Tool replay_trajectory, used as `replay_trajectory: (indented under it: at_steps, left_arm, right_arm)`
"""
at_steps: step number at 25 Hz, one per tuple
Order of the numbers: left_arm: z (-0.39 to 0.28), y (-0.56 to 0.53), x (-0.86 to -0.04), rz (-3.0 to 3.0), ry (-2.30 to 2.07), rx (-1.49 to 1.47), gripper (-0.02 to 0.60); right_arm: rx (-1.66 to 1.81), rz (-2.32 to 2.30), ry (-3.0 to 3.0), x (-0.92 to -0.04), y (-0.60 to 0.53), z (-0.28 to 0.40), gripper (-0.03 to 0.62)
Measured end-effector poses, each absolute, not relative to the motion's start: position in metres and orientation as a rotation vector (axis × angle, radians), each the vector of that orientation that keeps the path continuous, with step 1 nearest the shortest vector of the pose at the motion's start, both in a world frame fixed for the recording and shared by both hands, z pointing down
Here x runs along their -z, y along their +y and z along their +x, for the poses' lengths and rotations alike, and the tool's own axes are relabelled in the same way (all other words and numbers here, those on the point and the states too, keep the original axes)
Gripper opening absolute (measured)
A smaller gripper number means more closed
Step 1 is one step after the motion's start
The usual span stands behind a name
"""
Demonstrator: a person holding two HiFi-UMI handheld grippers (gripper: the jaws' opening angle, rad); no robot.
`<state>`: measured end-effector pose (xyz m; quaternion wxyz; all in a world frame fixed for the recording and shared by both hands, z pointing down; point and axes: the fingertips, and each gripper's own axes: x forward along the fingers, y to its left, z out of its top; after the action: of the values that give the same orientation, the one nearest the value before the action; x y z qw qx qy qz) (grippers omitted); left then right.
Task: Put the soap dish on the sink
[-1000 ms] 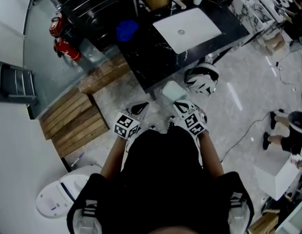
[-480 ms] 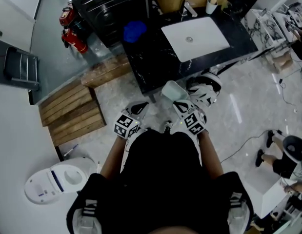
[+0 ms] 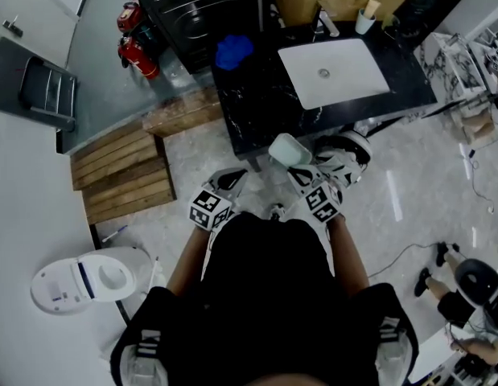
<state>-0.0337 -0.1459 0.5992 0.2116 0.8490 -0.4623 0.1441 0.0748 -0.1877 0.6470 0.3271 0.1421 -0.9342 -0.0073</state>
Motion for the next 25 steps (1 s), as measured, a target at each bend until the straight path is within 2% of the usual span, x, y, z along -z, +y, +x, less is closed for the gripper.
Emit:
replay_trajectory:
  at_steps: [13,25]
  left_arm:
    - [-0.030,-0.139,-0.598,2.301,-1.414,-0.388,0.000]
    - [-0.038,-0.155,-0.604,2.322,-1.354,-0.396,0.000]
  right_arm:
    - [0.041,0.282,-2.483,-0.652,-0.197,0.080,0.002]
    - [0.029,0.302,-2.456,-0.655,-0.203,0.074,0.002]
